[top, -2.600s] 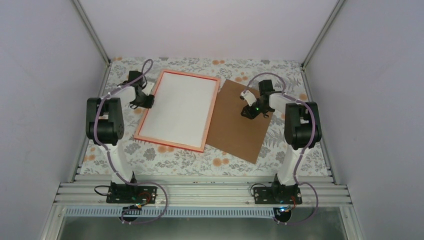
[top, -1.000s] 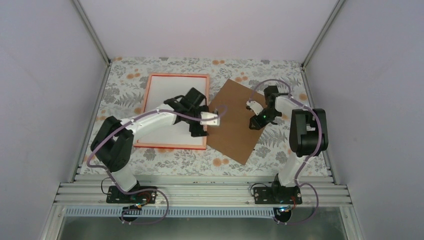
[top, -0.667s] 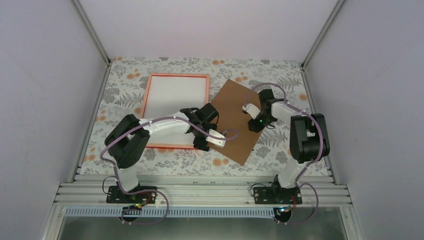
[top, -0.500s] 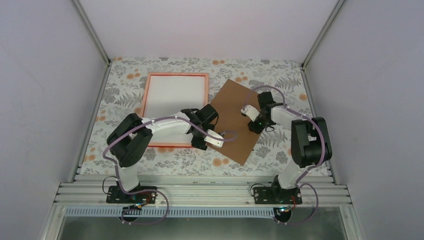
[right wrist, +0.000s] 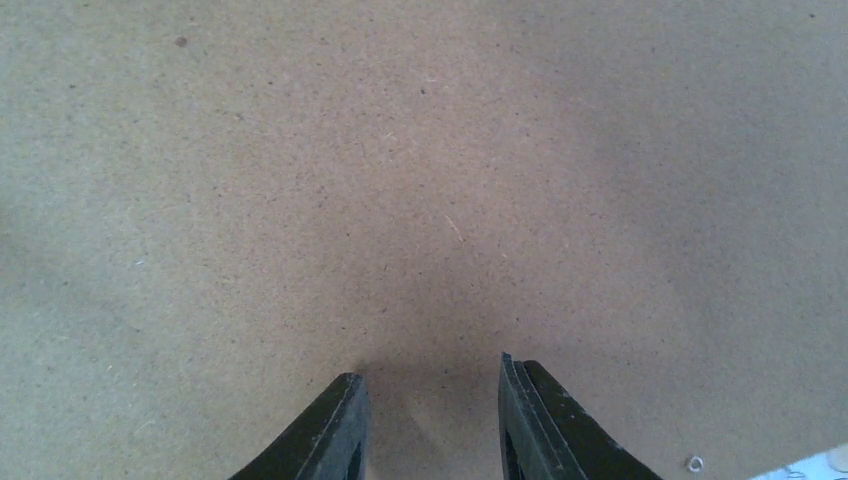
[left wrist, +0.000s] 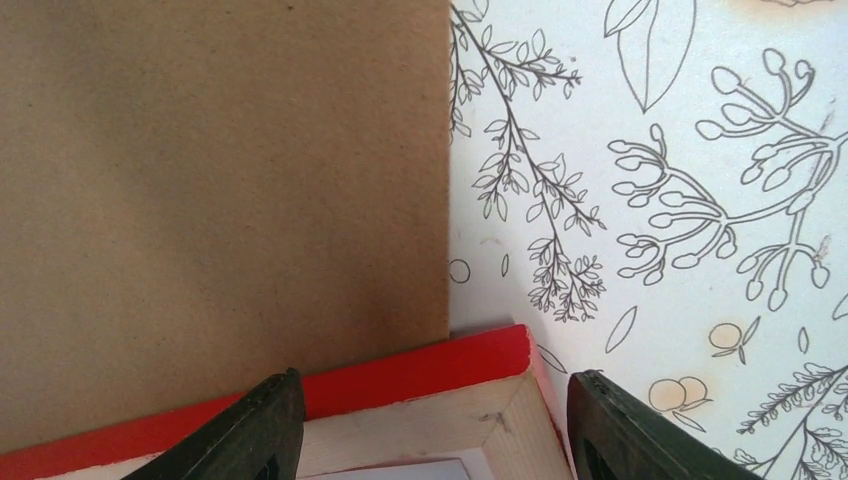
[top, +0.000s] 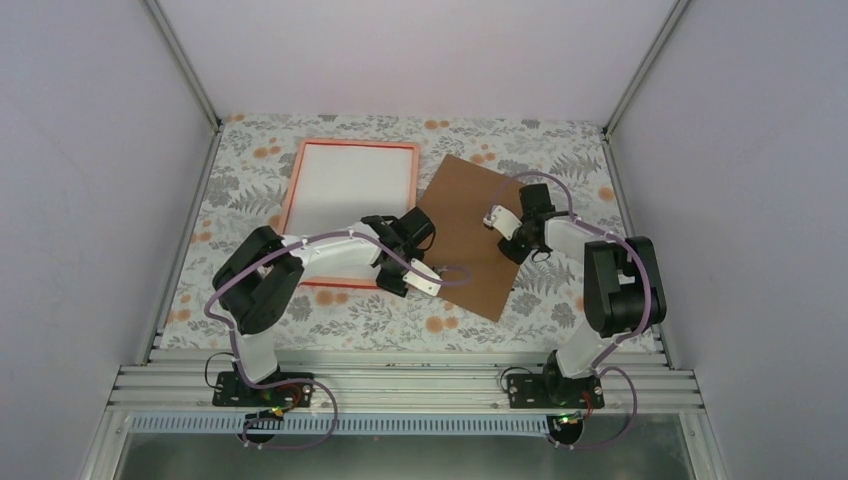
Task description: Put the photo into the frame
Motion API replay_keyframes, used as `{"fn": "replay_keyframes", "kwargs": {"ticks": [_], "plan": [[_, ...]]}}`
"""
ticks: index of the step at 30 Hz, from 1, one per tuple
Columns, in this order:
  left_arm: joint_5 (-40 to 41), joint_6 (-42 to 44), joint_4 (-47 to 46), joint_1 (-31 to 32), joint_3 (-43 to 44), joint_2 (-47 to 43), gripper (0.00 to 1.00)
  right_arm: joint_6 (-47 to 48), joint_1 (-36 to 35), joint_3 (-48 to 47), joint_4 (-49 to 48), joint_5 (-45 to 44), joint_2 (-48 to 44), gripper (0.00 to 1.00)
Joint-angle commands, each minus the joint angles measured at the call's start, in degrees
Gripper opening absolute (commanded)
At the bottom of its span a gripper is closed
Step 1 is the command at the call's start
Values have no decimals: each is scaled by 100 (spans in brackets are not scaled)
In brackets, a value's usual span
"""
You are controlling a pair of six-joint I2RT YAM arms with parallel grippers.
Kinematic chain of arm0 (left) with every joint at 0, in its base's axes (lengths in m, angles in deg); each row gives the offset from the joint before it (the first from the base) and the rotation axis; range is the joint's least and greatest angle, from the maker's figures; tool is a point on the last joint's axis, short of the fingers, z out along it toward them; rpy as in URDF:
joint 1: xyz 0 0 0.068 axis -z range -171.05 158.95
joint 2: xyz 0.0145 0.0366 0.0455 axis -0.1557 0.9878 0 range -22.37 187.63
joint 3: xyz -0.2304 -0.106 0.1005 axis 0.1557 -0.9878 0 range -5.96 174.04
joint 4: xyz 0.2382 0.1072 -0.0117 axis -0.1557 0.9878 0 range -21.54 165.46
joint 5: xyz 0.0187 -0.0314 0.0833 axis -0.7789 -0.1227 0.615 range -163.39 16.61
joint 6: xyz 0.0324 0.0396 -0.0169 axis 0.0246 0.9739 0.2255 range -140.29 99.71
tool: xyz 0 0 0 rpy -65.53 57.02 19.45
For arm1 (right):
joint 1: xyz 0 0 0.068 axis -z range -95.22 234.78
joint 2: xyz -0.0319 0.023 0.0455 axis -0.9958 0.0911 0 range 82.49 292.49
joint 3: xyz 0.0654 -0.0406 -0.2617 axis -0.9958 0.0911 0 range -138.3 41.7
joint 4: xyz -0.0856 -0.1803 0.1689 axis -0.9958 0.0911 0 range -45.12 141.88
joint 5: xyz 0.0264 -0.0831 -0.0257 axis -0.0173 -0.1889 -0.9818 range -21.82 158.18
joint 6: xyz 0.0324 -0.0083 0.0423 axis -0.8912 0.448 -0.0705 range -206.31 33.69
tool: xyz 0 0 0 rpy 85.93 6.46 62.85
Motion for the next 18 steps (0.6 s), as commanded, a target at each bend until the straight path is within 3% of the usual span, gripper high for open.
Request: {"fn": "replay_keyframes", "kwargs": {"ticks": [1, 3, 8, 18], "plan": [[-2, 140, 38, 94, 127, 165, 66, 286, 193, 498, 436, -1466, 971, 33], [96, 140, -39, 114, 176, 353, 65, 338, 200, 494, 422, -1461, 962, 33], [179, 21, 287, -28, 477, 370, 51, 576, 329, 584, 301, -1619, 930, 33], [207, 162, 766, -376, 375, -18, 45, 957, 560, 693, 143, -1764, 868, 33]]}}
